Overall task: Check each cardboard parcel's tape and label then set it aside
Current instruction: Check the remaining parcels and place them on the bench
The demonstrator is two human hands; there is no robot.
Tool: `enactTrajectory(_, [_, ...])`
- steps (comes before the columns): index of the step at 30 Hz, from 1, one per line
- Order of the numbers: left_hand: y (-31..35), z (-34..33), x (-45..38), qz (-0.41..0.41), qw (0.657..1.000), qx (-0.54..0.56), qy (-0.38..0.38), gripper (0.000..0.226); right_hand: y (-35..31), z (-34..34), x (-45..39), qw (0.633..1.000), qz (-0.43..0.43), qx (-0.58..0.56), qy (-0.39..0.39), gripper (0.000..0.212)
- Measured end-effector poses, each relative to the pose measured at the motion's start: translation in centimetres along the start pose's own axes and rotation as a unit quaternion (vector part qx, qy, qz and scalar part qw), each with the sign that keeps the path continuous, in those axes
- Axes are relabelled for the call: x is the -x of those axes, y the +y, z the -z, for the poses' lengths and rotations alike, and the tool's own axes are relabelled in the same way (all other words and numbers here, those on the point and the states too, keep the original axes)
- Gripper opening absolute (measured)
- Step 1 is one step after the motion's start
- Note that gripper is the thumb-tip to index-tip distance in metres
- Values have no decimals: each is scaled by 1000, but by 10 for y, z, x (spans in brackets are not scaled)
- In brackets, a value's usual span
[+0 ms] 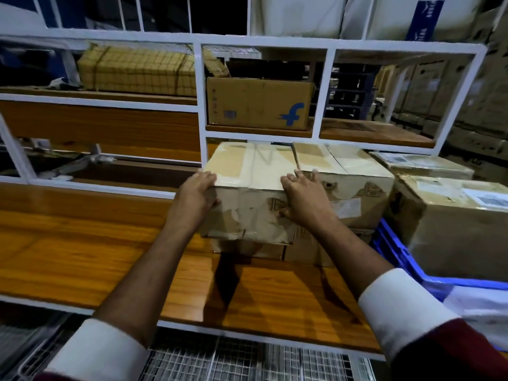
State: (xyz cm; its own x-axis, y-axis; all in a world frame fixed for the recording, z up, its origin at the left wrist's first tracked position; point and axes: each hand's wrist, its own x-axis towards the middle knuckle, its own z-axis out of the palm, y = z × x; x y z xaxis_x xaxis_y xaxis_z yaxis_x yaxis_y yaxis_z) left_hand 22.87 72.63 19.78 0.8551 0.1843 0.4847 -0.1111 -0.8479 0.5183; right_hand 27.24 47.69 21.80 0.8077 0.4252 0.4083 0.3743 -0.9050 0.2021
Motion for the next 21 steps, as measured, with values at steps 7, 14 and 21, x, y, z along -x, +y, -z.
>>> enactTrajectory(7, [0, -21, -68, 1, 1000, 9, -15, 53, 5, -12, -61, 997, -17, 73, -28, 70])
enactTrajectory(14, [-11, -45, -97, -39, 999, -11, 15, 60, 5, -27, -98, 995, -23, 90, -28, 45])
enactTrajectory(21, [-23, -56, -99, -53, 998, 0, 24, 64, 6, -37, -94, 997, -20, 74, 4, 49])
